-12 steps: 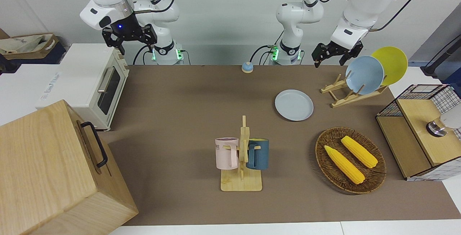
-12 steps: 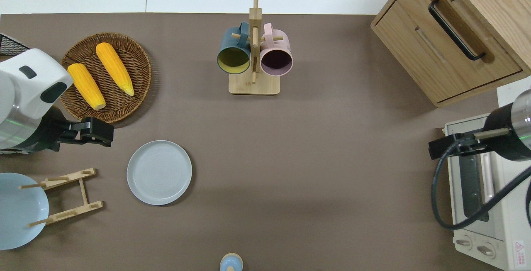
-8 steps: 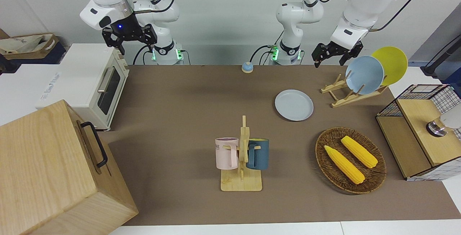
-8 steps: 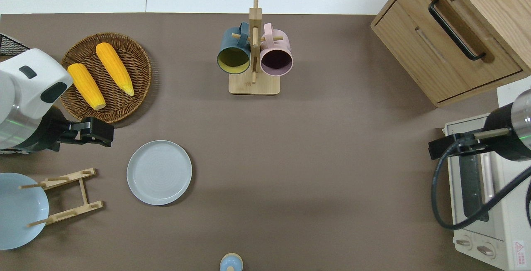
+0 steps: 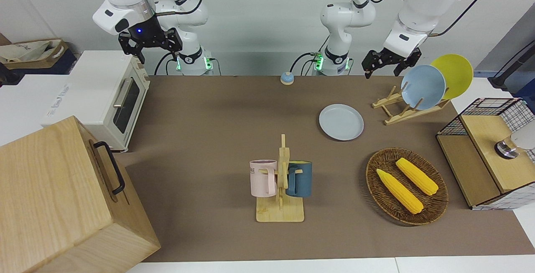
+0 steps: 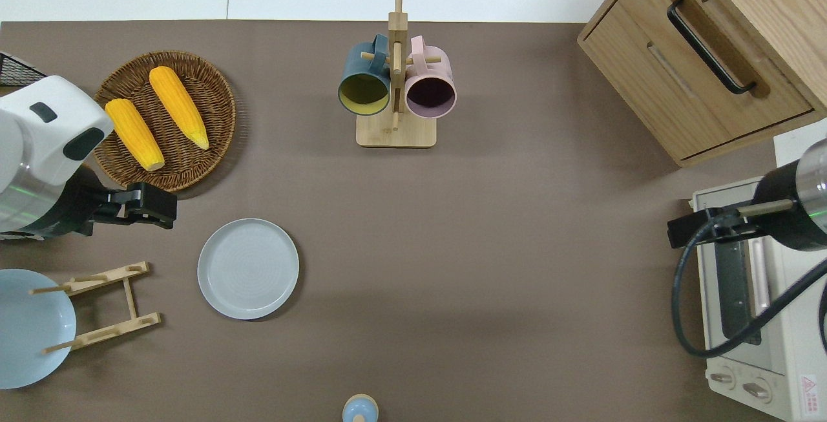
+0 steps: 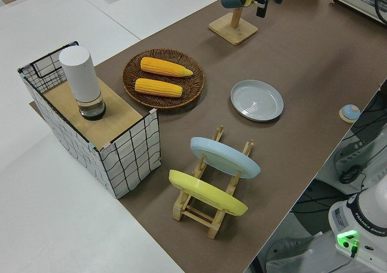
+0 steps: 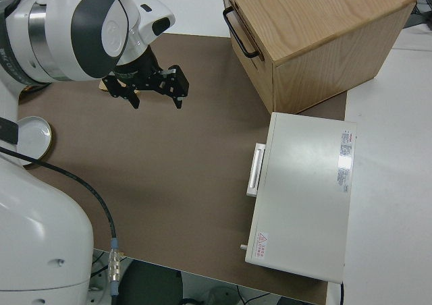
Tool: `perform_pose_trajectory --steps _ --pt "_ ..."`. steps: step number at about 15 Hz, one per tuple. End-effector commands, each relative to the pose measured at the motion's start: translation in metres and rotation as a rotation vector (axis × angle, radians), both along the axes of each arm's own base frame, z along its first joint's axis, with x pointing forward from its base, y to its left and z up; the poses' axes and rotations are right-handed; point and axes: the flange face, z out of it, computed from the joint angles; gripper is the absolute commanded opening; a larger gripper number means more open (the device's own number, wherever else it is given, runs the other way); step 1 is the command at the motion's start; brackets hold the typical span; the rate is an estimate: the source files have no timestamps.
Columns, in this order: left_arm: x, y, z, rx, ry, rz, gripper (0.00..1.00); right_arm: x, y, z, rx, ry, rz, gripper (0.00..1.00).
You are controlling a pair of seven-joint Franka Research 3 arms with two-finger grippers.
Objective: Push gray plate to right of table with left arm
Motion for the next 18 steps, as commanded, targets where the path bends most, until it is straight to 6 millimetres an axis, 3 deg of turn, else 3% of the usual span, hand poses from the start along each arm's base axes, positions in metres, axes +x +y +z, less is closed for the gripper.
perform_pose_trajectory --steps 1,2,5,7,8,14,18 --pt "0.001 0.005 0.003 -0.005 -0.001 -0.015 1.0 -0.003 -0.002 0.004 0.002 0.004 -0.015 0.983" --pt "0.002 0.024 -0.001 -0.013 0.001 0.016 1.0 -0.003 -0.001 0.004 0.002 0.004 -0.014 0.983" --pt "0.001 0.049 -0.024 -0.029 0.031 -0.027 1.0 -0.003 -0.001 0.004 0.002 0.004 -0.014 0.983" --pt "-0.013 0.074 -0.044 -0.034 0.008 -0.028 1.0 -0.003 -0.001 0.004 0.001 0.004 -0.015 0.983" --pt "-0.022 0.073 -0.057 -0.032 0.008 -0.027 1.0 -0.003 -0.001 0.004 0.002 0.004 -0.014 0.983" --pt "-0.034 0.088 -0.082 -0.059 -0.007 0.016 1.0 -0.003 -0.001 0.004 0.002 0.004 -0.014 0.983" --pt "-0.073 0.087 -0.136 -0.046 -0.082 0.022 1.0 -0.003 -0.001 0.004 0.002 0.004 -0.014 0.983"
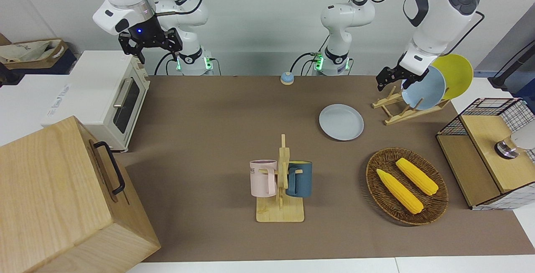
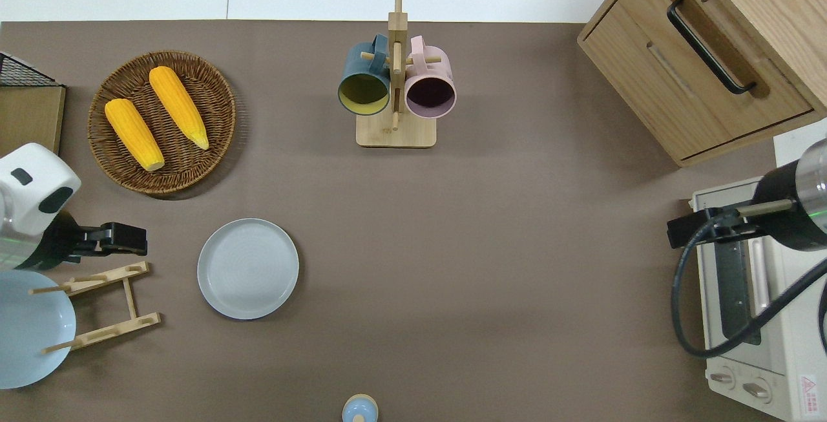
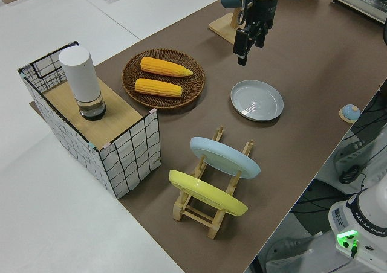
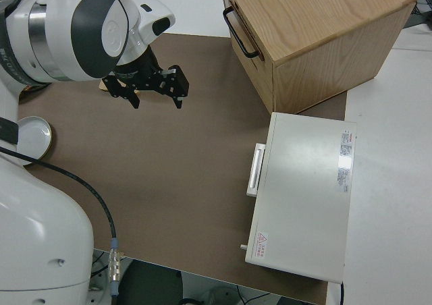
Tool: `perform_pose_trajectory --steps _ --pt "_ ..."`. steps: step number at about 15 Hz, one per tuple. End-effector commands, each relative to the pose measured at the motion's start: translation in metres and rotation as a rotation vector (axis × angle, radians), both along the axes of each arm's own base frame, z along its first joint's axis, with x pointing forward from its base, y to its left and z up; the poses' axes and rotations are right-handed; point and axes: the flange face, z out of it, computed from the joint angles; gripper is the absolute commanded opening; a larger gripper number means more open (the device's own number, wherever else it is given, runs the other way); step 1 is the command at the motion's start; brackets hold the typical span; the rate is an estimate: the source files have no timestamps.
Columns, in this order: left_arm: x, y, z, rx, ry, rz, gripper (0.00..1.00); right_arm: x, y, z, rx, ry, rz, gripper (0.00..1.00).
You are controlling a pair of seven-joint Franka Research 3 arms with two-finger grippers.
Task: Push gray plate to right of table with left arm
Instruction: 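Lower the left gripper beside the gray plate's edge nearest the robot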
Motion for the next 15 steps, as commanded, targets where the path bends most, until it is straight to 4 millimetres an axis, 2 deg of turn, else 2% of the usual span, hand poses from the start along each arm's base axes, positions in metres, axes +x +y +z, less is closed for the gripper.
perform_pose_trajectory --steps 1,4,8,9,15 --pt "-0.051 -0.006 -0.055 -0.006 -0.068 -0.006 1.0 -0.003 -0.001 0.004 0.002 0.004 -0.014 0.983" --pt "-0.058 -0.011 -0.089 -0.017 -0.075 -0.005 1.0 -0.003 -0.001 0.004 0.002 0.004 -0.014 0.983" --pt "-0.081 -0.019 -0.159 -0.024 -0.143 -0.001 1.0 -0.003 -0.002 0.004 0.002 0.004 -0.015 0.983" --pt "-0.085 -0.019 -0.171 -0.022 -0.166 0.0 1.0 -0.003 -0.002 0.004 0.002 0.004 -0.015 0.983" --pt "-0.085 -0.021 -0.217 -0.016 -0.177 0.0 0.99 -0.003 -0.002 0.004 0.002 0.004 -0.015 0.983"
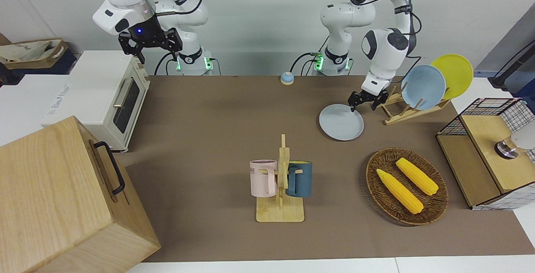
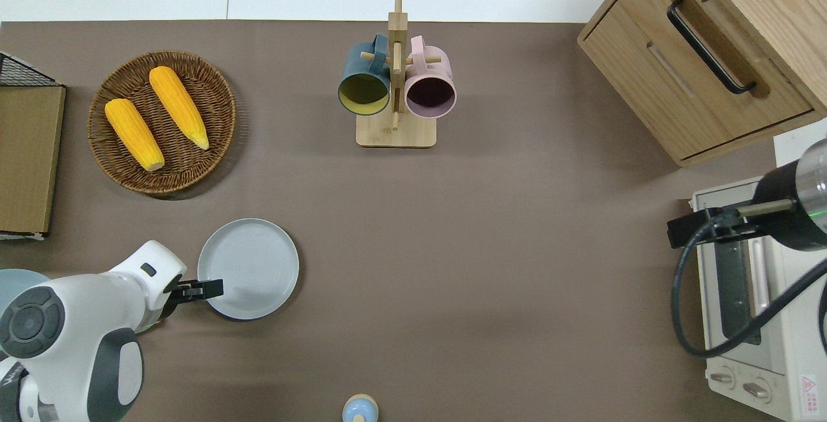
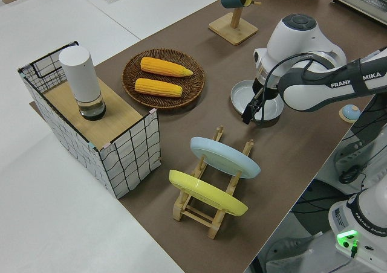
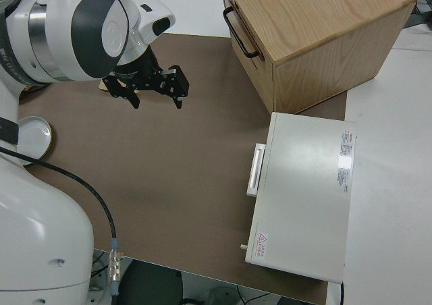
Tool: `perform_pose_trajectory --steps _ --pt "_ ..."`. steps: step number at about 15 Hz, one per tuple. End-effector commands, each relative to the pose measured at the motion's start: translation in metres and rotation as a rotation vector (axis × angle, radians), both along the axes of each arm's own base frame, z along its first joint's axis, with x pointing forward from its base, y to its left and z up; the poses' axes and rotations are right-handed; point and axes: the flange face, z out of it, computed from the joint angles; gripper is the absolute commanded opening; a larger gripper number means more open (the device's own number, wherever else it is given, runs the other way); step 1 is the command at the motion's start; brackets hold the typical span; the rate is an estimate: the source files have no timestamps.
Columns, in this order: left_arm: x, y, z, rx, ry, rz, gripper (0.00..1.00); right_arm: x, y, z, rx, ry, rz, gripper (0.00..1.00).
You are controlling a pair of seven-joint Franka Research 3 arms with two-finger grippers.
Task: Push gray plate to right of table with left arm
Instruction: 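Lower the left gripper beside the gray plate's edge nearest the robot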
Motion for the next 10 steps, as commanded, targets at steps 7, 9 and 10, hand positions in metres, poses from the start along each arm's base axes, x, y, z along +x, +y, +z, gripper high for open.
perform_pose_trajectory --steps 7,9,10 --pt "0.003 -0.003 -0.034 -0.007 -0.022 0.006 0.86 -0.003 -0.001 0.004 0.002 0.004 -0.014 0.983" --pt "0.003 -0.002 -0.034 -0.012 -0.021 0.042 0.55 -0.003 -0.001 0.004 0.002 0.004 -0.014 0.983" --pt "0.004 -0.004 -0.034 -0.015 -0.02 0.063 0.33 -0.003 -0.001 0.004 0.002 0.004 -0.014 0.983"
